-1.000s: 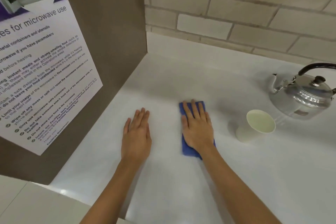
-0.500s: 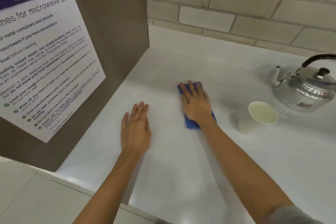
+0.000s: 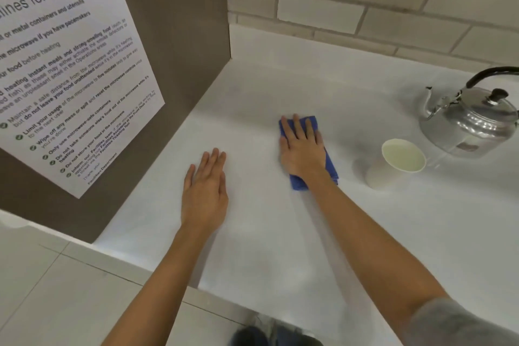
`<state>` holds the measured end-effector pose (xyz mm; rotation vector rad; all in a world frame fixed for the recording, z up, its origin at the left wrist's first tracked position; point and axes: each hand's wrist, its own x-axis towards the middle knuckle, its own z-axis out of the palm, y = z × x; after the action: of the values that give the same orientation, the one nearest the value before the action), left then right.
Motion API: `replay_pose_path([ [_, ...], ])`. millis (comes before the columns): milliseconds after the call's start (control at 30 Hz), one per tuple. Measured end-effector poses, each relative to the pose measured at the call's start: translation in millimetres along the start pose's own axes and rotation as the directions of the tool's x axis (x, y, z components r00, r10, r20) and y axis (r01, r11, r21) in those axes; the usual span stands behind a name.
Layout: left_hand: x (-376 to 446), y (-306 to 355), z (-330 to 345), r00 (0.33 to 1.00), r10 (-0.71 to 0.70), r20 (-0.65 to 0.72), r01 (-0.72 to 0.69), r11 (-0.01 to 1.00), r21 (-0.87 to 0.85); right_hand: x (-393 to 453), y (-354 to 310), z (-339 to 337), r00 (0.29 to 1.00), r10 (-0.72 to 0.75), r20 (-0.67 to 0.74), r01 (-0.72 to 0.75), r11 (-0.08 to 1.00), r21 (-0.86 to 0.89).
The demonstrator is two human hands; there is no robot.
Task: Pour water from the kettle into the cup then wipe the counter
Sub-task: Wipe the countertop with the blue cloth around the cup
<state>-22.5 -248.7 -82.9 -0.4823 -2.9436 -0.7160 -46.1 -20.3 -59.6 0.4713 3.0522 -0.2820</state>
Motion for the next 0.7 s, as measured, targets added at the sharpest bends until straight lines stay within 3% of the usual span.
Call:
replay_pose_path([
  [100,-1,-1,-1,1.0,0.008,-0.015,-0.008,1.0,-0.027,-39,-40,17,0.977,-0.215,-0.01,0.215,0.977,-0.009],
  [167,-1,0,-2,1.0,0.009,-0.021,-0.011,0.997,-0.081,-102,-40,38,0.906,-0.42,-0.047,0.421,0.906,0.034],
  [200,-3,0,-3,1.0,0.008,-0.02,-0.011,0.994,-0.113,-126,-32,39,0.889,-0.454,-0.064,0.458,0.886,0.071],
  [267,-11,-3,-6,1.0,0.017,-0.014,-0.018,0.99,-0.137,-129,-7,34,0.915,-0.397,-0.075,0.401,0.915,0.05],
  [333,-26,-6,-9,0.999,0.036,-0.003,-0.037,0.99,-0.135,-95,10,20,0.977,-0.207,-0.044,0.206,0.978,-0.023],
  [400,-41,-9,-12,0.999,0.039,-0.007,-0.04,0.987,-0.157,-54,3,7,0.999,-0.05,-0.018,0.05,0.999,-0.003],
  [433,-46,-10,-14,0.999,0.034,-0.012,-0.035,0.986,-0.164,-43,-10,4,0.999,-0.042,-0.005,0.042,0.999,0.003],
  [500,-54,-10,-16,1.0,0.009,-0.018,-0.012,0.986,-0.168,-49,-41,12,0.986,-0.166,0.022,0.166,0.986,0.013],
  [600,-61,-10,-21,1.0,-0.026,-0.016,0.023,0.987,-0.161,-115,-53,37,0.889,-0.458,0.011,0.458,0.888,0.035],
  [700,-64,-11,-24,0.999,-0.035,-0.005,0.034,0.991,-0.126,-128,-25,31,0.893,-0.45,0.009,0.449,0.891,0.07],
])
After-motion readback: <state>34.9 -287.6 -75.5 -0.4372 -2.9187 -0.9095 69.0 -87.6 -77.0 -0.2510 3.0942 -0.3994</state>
